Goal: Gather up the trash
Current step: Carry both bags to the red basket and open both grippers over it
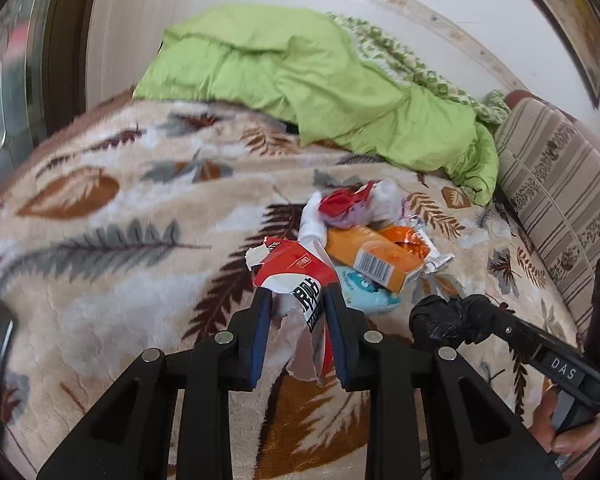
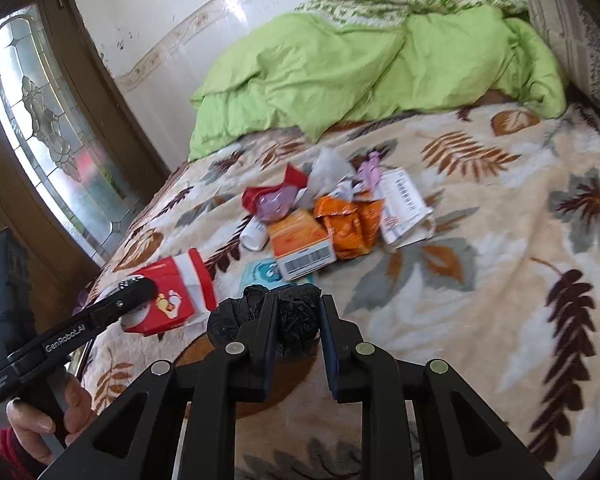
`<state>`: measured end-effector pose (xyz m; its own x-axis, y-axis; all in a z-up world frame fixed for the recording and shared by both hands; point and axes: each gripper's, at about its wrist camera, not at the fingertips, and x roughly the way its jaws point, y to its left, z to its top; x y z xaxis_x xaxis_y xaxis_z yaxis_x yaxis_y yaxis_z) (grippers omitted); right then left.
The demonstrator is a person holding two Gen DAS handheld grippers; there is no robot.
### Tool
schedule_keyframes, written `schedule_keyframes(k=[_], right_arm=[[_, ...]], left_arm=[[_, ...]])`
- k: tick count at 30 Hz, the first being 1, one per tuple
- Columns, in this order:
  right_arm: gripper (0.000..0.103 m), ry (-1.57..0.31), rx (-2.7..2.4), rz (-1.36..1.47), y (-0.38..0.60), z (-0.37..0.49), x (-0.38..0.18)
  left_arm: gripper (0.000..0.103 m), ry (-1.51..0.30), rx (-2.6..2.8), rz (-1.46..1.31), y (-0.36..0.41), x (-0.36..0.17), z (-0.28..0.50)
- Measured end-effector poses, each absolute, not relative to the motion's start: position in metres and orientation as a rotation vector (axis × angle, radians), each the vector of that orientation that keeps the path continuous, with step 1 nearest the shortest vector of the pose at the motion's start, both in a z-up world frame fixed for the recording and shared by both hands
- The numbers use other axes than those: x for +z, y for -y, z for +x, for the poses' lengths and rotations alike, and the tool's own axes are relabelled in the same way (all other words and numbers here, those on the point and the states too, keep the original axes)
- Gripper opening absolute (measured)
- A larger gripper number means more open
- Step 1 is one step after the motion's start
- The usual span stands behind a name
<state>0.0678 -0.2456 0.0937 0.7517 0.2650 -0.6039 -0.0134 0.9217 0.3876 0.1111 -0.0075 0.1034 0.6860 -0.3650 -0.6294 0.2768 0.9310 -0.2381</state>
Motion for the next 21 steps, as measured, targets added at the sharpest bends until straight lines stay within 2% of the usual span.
schedule_keyframes(k=[7,21], right_arm=[[0.021,-0.666,0.073,0.328,0.258,0.052,0.105],[0.021,-0.644,-0.013,0.313,0.279,0.020,0.112]], left_arm=[[0.026,-0.598,-0.334,0.014,0.035,0.119,0.083],[0.026,-0.592,-0.352,0.154,0.078,0.110,0.058]])
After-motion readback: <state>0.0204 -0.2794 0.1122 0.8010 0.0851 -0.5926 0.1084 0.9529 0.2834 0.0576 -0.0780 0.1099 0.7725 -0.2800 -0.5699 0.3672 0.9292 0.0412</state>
